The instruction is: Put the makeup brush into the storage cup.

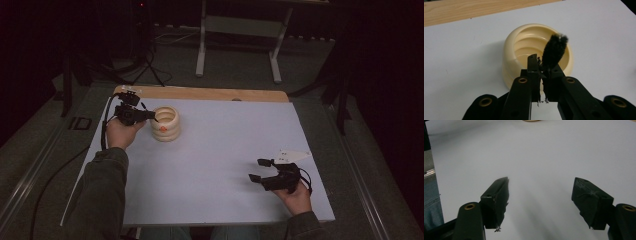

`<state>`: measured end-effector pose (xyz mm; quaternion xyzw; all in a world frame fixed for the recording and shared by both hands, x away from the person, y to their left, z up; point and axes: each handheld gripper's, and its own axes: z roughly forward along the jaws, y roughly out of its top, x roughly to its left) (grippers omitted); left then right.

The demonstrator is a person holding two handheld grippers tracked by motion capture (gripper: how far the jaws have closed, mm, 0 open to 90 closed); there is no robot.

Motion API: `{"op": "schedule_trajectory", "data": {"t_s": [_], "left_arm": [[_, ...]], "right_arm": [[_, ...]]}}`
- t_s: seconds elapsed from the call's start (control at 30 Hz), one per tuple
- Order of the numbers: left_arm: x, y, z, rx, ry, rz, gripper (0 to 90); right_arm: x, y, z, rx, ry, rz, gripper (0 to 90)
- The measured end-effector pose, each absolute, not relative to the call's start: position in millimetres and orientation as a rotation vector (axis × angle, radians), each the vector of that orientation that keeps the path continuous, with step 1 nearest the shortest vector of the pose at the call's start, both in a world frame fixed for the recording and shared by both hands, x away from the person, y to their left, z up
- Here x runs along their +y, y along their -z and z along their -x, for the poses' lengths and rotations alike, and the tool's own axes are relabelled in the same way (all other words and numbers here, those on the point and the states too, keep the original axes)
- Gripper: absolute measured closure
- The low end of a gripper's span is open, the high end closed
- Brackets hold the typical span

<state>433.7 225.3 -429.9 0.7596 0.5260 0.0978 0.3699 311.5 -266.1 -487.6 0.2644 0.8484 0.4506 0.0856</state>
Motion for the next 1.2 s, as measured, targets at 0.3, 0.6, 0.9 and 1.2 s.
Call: {"op": "schedule_trajectory", "data": {"t_s": [0.3,0.6,0.9,1.2], "left_arm": [[217.8,434.5,-435.9,1.347,-0.248,-1.974,84.8],[212.4,439.0,-436.4,1.359,-0.26,-1.991,84.7],[214.0,437.6,-434.0,1.362,-0.273,-1.996,82.1],[219.3,434.4,-426.4,1.351,-0.288,-1.992,74.7]], "right_arm": [[-264.1,488.4,-311.4,2.534,-1.343,-0.78,29.5],[-263.7,487.4,-310.3,2.537,-1.349,-0.775,29.5],[-262.8,486.0,-309.3,2.532,-1.35,-0.771,29.5],[-261.7,485.4,-309.1,2.529,-1.353,-0.765,29.3]]}}
